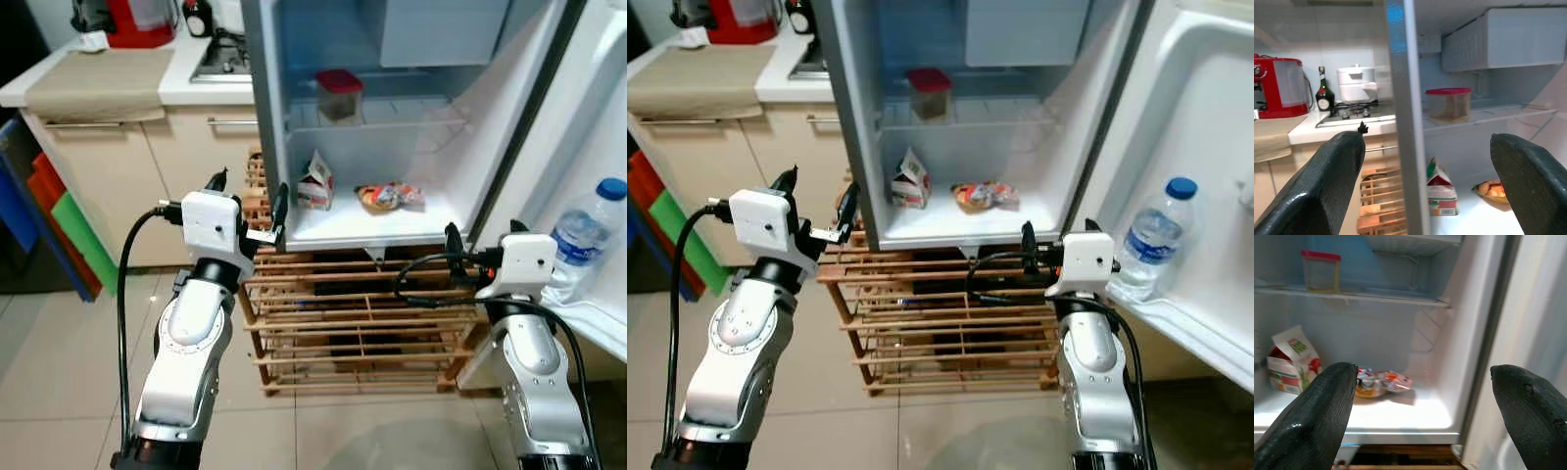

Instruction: Restocking fridge

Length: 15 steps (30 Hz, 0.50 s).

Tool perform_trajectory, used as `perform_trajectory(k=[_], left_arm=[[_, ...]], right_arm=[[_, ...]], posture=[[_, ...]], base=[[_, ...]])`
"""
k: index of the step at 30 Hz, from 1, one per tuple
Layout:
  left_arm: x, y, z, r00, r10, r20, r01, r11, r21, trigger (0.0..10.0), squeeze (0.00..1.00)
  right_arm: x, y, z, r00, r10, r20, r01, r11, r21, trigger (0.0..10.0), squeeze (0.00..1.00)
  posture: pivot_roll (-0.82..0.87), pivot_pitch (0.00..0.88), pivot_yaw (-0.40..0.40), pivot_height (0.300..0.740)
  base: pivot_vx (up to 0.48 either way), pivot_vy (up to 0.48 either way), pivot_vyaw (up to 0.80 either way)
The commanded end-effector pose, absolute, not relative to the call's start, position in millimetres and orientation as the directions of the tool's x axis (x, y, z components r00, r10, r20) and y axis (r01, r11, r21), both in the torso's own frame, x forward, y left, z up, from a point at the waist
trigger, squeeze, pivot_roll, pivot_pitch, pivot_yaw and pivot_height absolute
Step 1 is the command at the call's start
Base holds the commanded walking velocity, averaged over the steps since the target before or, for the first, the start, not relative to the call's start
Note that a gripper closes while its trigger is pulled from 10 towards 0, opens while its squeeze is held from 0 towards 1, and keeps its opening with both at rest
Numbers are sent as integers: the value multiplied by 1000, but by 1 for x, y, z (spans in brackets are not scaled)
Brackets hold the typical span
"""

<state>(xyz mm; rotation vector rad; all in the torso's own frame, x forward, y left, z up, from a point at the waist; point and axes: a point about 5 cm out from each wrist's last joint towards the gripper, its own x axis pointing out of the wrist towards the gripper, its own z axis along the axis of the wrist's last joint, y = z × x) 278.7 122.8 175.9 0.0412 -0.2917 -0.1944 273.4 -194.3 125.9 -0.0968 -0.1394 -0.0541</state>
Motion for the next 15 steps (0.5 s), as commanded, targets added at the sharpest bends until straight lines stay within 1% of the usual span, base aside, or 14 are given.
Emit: perform_trajectory(k=[1,6,15], left_arm=[[282,124,177,942,-190,278,175,981,78,10000,0],[284,122,175,943,-197,269,180,980,85,10000,0],[290,120,175,938,-214,271,192,976,107,10000,0]], right_arm=[[277,-194,126,989,-53,136,63,995,-76,10000,0],[277,-195,124,990,-56,129,67,995,-79,10000,0],[279,-193,124,990,-53,130,64,994,-88,10000,0]], posture=[[-106,0,40,740],[-111,0,52,740],[-116,0,60,740]], base=[[-277,0,0],[-270,0,0],[0,0,0]])
